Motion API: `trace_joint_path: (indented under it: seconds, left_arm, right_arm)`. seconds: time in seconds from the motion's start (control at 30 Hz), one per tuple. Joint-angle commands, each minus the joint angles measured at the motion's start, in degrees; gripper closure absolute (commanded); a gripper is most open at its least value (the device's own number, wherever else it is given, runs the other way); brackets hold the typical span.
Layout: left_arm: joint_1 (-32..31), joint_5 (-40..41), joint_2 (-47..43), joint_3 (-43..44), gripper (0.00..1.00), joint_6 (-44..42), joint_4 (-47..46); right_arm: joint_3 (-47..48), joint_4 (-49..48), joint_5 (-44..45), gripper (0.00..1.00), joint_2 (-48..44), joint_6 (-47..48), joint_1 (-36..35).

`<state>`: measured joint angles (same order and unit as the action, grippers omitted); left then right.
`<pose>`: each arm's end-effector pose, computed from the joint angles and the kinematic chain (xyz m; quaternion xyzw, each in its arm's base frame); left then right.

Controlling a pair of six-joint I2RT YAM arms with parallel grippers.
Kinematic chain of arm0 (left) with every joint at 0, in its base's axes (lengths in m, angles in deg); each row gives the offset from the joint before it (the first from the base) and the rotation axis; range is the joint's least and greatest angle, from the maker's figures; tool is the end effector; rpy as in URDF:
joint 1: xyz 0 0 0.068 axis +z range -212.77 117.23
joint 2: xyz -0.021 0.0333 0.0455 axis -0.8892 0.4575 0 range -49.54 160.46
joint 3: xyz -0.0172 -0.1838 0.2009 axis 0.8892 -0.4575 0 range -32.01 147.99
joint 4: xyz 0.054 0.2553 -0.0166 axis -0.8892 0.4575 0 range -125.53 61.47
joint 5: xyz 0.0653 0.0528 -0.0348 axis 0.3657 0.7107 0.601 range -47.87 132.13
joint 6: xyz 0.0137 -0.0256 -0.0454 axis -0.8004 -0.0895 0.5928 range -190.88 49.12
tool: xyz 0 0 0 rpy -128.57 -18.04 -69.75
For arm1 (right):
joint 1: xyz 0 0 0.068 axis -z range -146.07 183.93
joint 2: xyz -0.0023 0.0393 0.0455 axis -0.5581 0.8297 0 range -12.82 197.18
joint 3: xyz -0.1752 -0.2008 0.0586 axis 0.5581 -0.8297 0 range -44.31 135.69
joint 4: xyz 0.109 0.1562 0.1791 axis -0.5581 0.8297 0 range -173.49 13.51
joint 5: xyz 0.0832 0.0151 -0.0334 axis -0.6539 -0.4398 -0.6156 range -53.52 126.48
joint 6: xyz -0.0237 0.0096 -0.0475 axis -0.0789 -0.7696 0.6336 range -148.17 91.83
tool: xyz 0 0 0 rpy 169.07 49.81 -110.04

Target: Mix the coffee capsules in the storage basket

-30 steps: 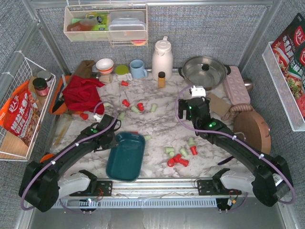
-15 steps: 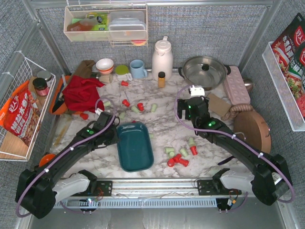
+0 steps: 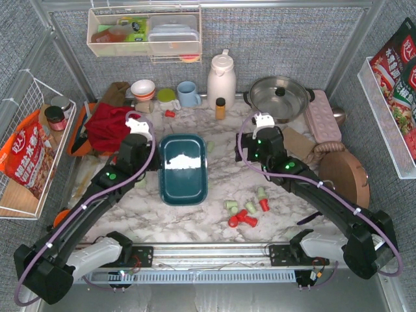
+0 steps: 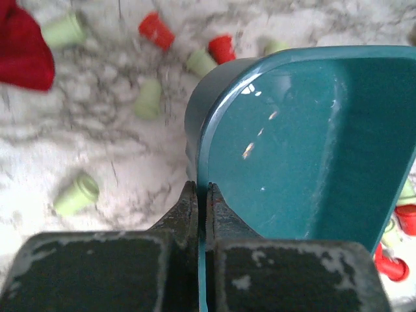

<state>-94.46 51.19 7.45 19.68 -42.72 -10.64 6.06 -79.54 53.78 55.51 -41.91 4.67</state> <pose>0.1902 -0.1109 0.3172 -0.0128 0.8649 -0.1885 0.4649 0.2445 0.1248 0.3000 -0.0272 0.8231 0.0869 0.5606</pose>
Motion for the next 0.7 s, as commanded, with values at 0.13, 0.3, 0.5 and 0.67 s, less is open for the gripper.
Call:
trace_joint_path:
  seconds: [0.13, 0.3, 0.5, 0.67]
  left_arm:
    - [0.1, 2.9, 6.8, 3.1, 1.00, -13.7, -24.8]
    - [0.1, 0.9, 11.8, 4.6, 1.00, -14.8, -31.8]
    - [0.1, -7.2, 15.6, 4.1, 1.00, -10.6, -36.2]
    - [0.1, -7.0, 13.8, 1.5, 1.00, -8.8, -39.2]
  right_arm:
    - [3.8, -3.3, -10.9, 0.01, 0.5, 0.5, -0.2]
    - [2.7, -8.1, -13.4, 0.04, -1.6, 1.3, -0.6]
    - [-0.6, -15.5, -15.3, 0.10, -3.5, 4.5, -3.9]
    - [-0.9, -19.5, -15.1, 0.12, -3.6, 7.5, -7.8]
